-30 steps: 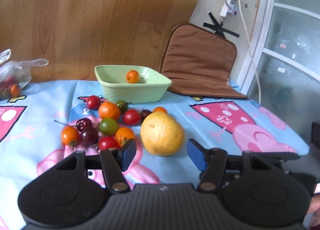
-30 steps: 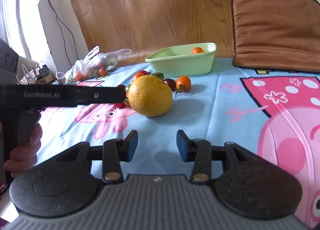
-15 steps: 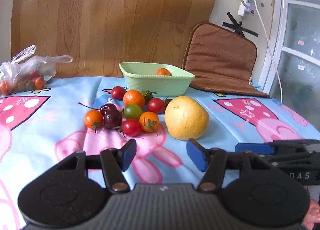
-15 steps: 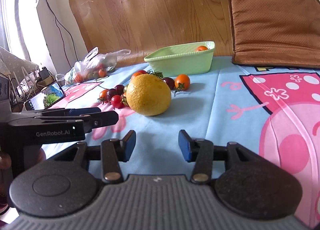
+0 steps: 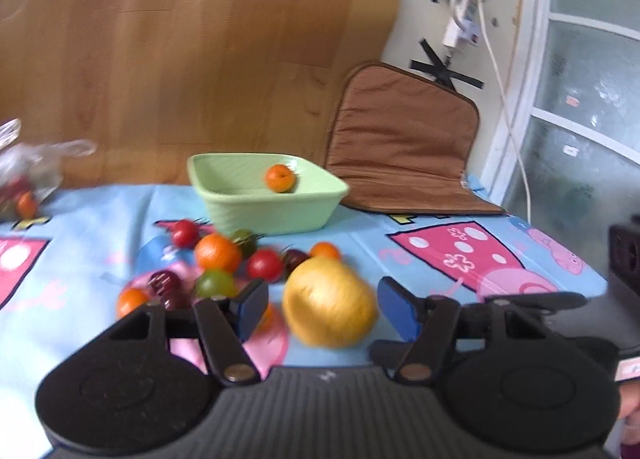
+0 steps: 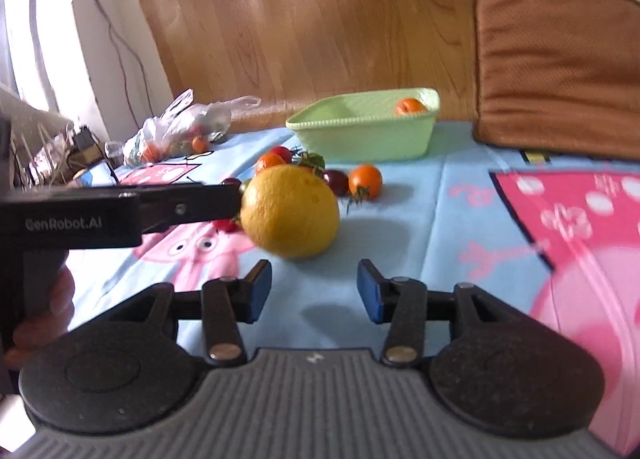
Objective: Organize fruits
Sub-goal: 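Reach the left tool to the yellow grapefruit and close on it, then lower the grapefruit into the green basket and open the left tool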
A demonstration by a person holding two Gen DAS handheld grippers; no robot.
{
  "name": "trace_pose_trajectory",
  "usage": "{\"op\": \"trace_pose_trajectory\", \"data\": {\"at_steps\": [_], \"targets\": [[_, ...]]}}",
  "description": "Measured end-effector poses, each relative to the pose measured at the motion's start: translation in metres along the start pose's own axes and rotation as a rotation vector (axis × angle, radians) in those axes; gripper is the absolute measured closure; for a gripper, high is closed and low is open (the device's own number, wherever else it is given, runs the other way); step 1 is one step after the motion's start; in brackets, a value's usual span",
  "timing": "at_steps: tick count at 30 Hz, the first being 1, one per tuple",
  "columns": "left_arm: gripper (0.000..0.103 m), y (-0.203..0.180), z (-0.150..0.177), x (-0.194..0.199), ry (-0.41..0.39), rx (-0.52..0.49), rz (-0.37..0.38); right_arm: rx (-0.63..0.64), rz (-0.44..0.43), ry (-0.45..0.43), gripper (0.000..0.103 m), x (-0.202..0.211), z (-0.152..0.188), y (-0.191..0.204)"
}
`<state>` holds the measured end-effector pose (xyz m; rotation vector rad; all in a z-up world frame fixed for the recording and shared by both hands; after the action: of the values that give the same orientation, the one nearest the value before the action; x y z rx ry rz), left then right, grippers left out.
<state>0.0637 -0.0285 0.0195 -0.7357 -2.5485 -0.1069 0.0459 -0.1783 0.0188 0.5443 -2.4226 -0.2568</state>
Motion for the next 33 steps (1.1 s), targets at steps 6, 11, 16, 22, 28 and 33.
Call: {"op": "trace_pose_trajectory", "data": {"at_steps": [6, 11, 16, 22, 28, 33], "targets": [[0.038, 0.000, 0.000, -0.033, 0.074, 0.006, 0.017, 0.083, -0.025, 0.037, 0.040, -0.024, -0.012, 0.005], [0.039, 0.006, 0.001, -0.031, 0.055, 0.057, 0.030, 0.088, -0.052, 0.042, 0.047, -0.029, -0.014, 0.007], [0.039, 0.012, -0.031, -0.024, -0.034, 0.048, 0.044, 0.144, -0.020, -0.063, 0.047, -0.016, -0.034, 0.017], [0.039, 0.036, -0.082, -0.063, -0.090, 0.047, 0.014, 0.196, 0.061, -0.146, 0.047, -0.048, -0.091, 0.021], [0.041, 0.056, -0.093, -0.119, -0.027, 0.111, 0.012, 0.161, 0.128, -0.120, 0.047, -0.093, -0.113, -0.011], [0.042, 0.050, -0.092, -0.140, -0.009, 0.100, 0.030, 0.165, 0.167, -0.133, 0.049, -0.104, -0.116, -0.022]]}}
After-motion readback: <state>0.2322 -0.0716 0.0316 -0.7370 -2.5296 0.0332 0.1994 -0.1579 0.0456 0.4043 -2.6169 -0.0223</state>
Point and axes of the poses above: each gripper's, at about its wrist camera, not at the fingertips, and x roughly against the way its jaws point, y to its left, z to its underside, the point moved 3 cm from there along -x, roughly the way its jaws point, and after that the axes turned 7 degrees about -x, right-handed, at the moved point
